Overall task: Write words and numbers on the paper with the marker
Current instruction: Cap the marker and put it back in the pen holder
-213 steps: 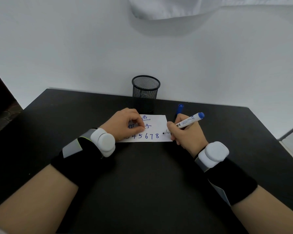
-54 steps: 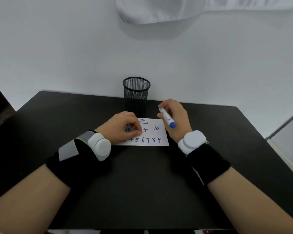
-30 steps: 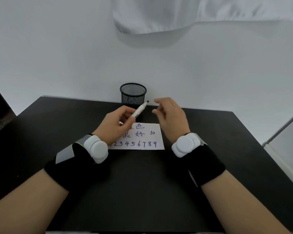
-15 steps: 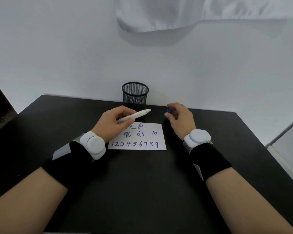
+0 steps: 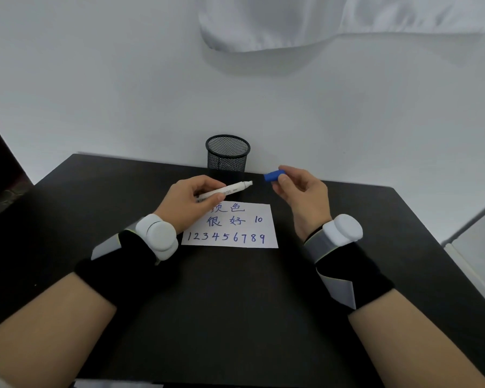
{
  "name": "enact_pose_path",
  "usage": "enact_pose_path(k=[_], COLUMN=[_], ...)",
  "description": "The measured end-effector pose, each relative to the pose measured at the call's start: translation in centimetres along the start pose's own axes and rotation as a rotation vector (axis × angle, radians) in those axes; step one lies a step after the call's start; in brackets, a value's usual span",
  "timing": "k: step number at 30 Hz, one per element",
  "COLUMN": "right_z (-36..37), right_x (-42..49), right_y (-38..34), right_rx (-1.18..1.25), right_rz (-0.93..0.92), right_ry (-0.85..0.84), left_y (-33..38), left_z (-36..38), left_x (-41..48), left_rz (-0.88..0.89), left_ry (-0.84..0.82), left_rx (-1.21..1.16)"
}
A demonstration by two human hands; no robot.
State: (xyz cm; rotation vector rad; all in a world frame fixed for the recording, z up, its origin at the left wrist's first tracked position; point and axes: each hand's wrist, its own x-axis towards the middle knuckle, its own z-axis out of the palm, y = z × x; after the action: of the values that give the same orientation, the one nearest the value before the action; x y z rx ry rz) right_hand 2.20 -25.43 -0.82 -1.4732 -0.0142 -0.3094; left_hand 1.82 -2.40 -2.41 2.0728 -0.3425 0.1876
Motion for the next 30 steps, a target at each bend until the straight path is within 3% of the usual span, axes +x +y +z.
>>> enact_pose_path(k=[11,17,30], right_z=[0.63,0.79,0.70], right_x=[-0.64,-0.81,-0.92], right_y=[0.06,0.26,0.25], right_rx=[-0.005,-0.129,-0.128], right_rz=[-0.009,-0.022,-0.005], right_ry=[-0.120,-0.175,-0.170], left_y=[0.45,0.51,0.30], left_z=[-0.02,0.05,0.05], left_x=[-0.12,-0.14,-0.17], left_rz=[0.006,0.008,0.005], left_ry=[-0.012,-0.025,-0.026], left_rx=[0.005,0.002,0.002])
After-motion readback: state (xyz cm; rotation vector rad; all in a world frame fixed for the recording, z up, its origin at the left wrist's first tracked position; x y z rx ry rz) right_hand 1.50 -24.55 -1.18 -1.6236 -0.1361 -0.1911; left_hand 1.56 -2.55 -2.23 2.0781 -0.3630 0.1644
